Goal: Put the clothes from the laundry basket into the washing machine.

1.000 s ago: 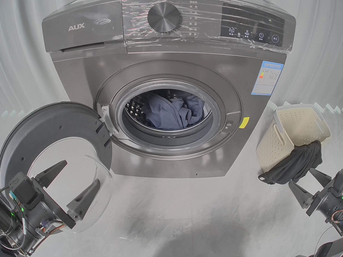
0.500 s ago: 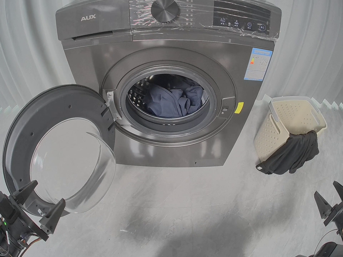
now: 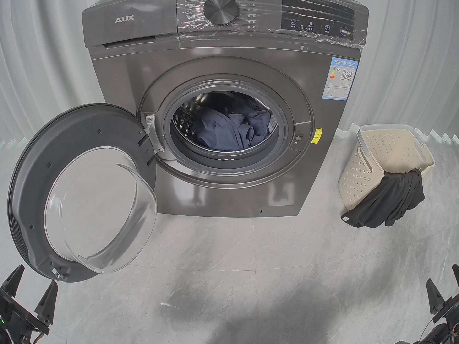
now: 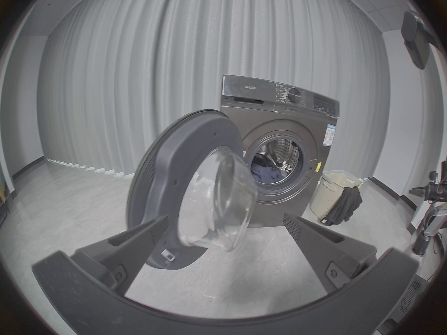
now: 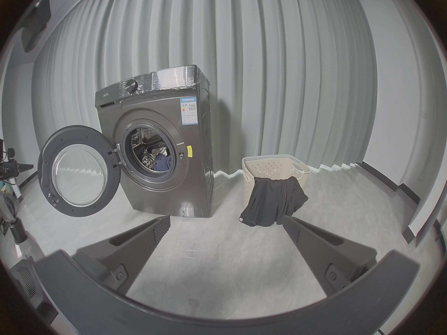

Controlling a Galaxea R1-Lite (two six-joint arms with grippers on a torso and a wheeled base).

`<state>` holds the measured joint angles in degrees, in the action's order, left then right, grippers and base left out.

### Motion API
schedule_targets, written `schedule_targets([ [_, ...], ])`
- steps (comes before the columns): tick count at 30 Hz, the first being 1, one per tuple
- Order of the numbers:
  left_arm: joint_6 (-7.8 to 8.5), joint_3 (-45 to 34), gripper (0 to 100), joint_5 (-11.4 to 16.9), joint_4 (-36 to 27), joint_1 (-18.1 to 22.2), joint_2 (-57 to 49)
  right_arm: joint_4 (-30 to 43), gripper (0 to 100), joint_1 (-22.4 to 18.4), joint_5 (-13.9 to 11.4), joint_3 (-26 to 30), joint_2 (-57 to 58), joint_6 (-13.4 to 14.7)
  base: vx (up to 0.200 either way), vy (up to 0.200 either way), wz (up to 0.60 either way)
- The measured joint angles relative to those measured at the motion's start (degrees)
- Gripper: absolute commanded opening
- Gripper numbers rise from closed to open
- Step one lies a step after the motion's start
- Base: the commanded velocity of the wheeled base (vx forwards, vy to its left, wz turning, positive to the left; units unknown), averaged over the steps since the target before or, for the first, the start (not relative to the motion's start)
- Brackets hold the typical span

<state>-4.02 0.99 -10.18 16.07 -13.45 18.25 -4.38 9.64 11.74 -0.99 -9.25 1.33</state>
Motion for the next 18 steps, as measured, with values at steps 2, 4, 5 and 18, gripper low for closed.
schedule_targets([
  [2, 0.01, 0.00, 100, 0.94, -2.19, 2.40, -2.27, 0.30, 100, -0.46, -0.66, 0.00, 1.24, -0.18, 0.000, 0.000, 0.00],
  [4, 0.12, 0.00, 100, 1.56, -4.13, 4.30, -4.12, 0.52, 100, -0.72, -0.85, 0.00, 2.01, -0.79, 0.000, 0.000, 0.00],
  [5, 0.28, 0.02, 100, 1.84, -5.58, 5.55, -5.41, 0.57, 100, -1.00, -0.88, 0.00, 2.45, -1.71, 0.000, 0.000, 0.00],
  [18, 2.30, 0.02, 100, 4.99, -12.21, 12.79, -15.66, 1.05, 100, -7.67, -4.11, -0.02, 5.67, -4.77, 0.000, 0.000, 0.00],
])
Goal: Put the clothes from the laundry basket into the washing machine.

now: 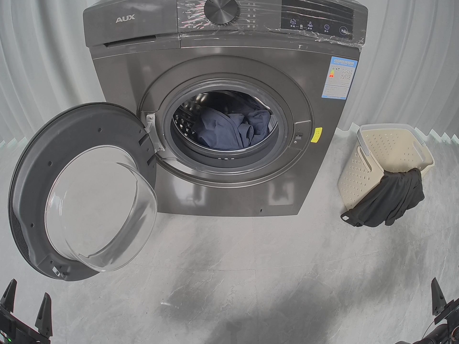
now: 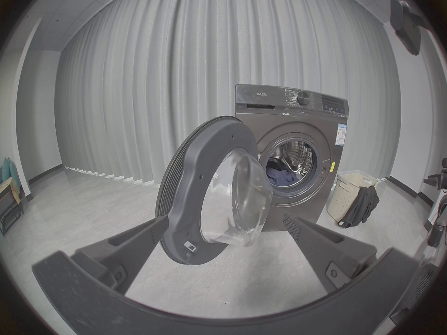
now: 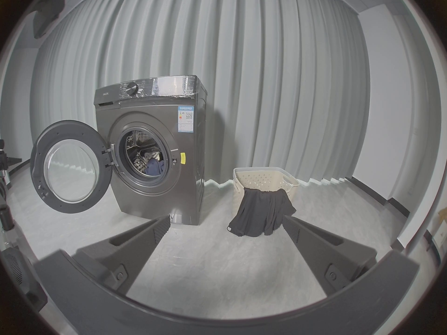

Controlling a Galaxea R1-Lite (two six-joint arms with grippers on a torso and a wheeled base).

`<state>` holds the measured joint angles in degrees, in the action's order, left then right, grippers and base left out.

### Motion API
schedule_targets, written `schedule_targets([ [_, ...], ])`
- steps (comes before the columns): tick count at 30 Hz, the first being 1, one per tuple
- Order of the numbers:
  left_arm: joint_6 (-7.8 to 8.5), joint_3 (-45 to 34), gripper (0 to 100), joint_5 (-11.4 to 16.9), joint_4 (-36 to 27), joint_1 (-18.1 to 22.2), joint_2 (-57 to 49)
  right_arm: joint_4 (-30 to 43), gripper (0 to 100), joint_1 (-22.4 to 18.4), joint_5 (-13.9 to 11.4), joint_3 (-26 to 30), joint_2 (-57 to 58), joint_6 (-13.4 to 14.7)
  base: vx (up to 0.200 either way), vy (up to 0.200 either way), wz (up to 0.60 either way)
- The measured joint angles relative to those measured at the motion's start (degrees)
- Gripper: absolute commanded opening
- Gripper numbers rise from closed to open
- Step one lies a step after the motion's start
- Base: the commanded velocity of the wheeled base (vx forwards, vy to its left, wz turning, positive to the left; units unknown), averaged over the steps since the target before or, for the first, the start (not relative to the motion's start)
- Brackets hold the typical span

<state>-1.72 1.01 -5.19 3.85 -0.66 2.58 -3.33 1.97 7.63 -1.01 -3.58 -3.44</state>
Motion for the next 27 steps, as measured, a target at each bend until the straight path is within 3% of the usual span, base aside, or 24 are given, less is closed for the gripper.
schedule_targets([
  [7, 0.13, 0.00, 100, 1.74, -1.50, 0.39, -1.49, 0.27, 100, -1.68, -3.62, 0.00, 2.16, -0.30, 0.000, 0.000, 0.00],
  [15, 1.26, 0.00, 100, 6.91, -4.07, 0.35, -1.85, 5.78, 100, -1.90, -6.60, 0.00, 2.74, 4.41, 0.000, 0.000, 0.00],
  [27, 0.74, 0.00, 100, 6.30, -4.21, 0.30, -1.93, 5.79, 100, -1.95, -7.12, 0.00, 2.85, 3.64, 0.000, -0.200, 0.00],
])
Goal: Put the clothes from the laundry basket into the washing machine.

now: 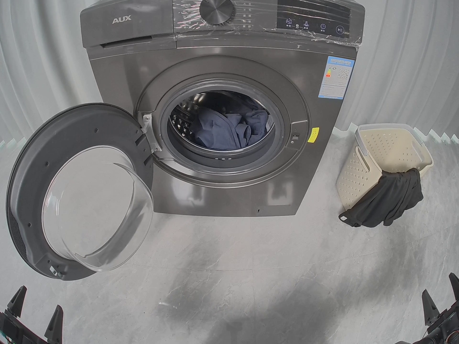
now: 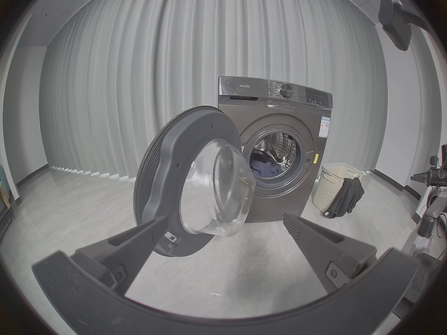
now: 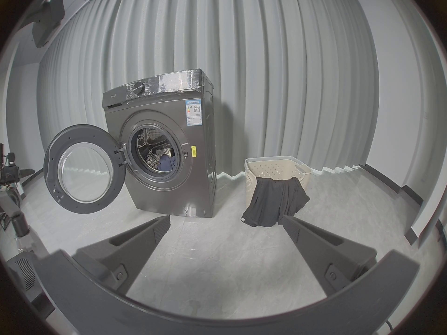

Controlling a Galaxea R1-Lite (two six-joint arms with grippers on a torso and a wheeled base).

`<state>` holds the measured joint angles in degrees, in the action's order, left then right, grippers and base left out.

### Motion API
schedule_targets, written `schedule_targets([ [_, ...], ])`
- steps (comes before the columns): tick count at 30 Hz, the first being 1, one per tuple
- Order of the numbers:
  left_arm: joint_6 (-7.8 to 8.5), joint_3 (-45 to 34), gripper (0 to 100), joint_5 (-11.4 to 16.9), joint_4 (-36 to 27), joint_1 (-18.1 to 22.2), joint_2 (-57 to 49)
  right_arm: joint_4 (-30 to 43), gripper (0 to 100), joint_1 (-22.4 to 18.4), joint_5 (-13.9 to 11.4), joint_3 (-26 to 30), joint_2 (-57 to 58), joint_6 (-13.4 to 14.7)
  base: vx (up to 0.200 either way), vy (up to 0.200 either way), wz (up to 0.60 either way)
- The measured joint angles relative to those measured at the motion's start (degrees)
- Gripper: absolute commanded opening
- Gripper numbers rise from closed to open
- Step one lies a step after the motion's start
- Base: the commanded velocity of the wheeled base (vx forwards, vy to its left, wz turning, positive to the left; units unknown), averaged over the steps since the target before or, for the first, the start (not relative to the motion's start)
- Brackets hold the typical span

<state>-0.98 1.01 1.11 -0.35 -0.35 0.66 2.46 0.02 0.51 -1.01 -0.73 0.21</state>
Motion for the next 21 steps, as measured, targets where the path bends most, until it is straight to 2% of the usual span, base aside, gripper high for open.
schedule_targets([
  [12, -0.52, 0.00, 100, -0.32, 0.02, 0.00, 0.02, -0.01, 100, 0.07, 0.02, 0.00, -0.01, -0.02, 0.000, -0.200, 0.00],
  [18, -0.52, 0.00, 100, -0.35, 0.06, 0.05, 0.05, 0.00, 100, 0.07, 0.02, 0.00, -0.01, -0.05, 0.000, 0.000, 0.00],
  [21, -0.50, 0.00, 100, -0.38, 0.04, 0.02, 0.05, -0.01, 100, 0.07, 0.02, 0.00, -0.04, -0.05, 0.000, -0.200, 0.00],
])
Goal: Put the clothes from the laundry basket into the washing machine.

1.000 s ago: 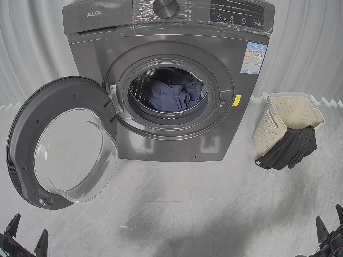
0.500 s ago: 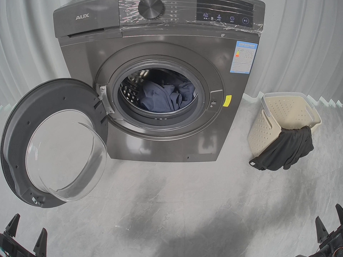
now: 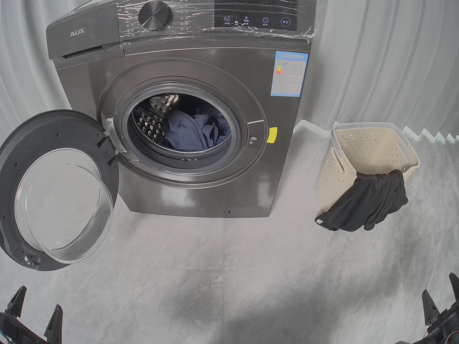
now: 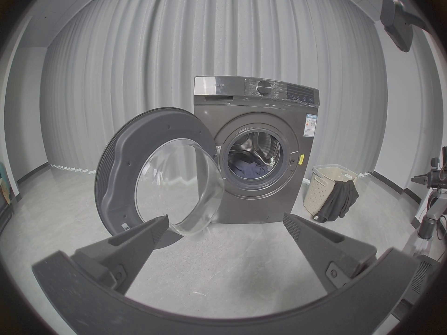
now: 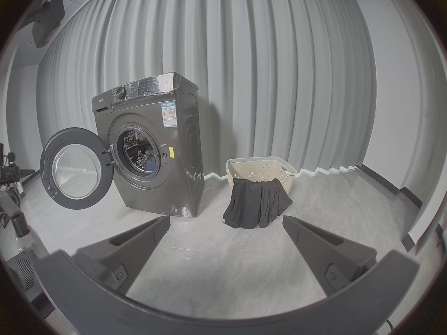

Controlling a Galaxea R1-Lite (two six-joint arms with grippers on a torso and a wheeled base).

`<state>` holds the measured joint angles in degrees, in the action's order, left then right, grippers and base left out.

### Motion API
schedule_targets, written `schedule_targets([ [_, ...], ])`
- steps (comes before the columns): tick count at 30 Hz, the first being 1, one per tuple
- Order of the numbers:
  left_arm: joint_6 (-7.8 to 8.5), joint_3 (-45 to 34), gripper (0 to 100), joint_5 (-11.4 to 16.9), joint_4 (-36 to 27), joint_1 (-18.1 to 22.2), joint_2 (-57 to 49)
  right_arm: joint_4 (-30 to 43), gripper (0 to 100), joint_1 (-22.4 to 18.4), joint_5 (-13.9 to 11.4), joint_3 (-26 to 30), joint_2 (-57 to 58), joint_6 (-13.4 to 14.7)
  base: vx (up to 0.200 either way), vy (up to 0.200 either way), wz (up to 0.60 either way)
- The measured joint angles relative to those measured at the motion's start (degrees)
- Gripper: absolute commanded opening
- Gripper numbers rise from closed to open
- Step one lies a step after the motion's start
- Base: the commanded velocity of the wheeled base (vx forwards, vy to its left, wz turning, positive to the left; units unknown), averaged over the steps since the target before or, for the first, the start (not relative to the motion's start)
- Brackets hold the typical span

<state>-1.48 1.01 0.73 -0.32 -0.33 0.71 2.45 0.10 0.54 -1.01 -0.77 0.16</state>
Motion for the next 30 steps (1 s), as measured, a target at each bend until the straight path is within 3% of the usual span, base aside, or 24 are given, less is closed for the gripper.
schedule_targets([
  [30, 0.20, 0.00, 100, 0.05, 0.02, 0.00, 0.11, 0.00, 100, -0.02, 0.00, 0.00, -0.05, 0.00, 0.000, -0.200, 0.00],
])
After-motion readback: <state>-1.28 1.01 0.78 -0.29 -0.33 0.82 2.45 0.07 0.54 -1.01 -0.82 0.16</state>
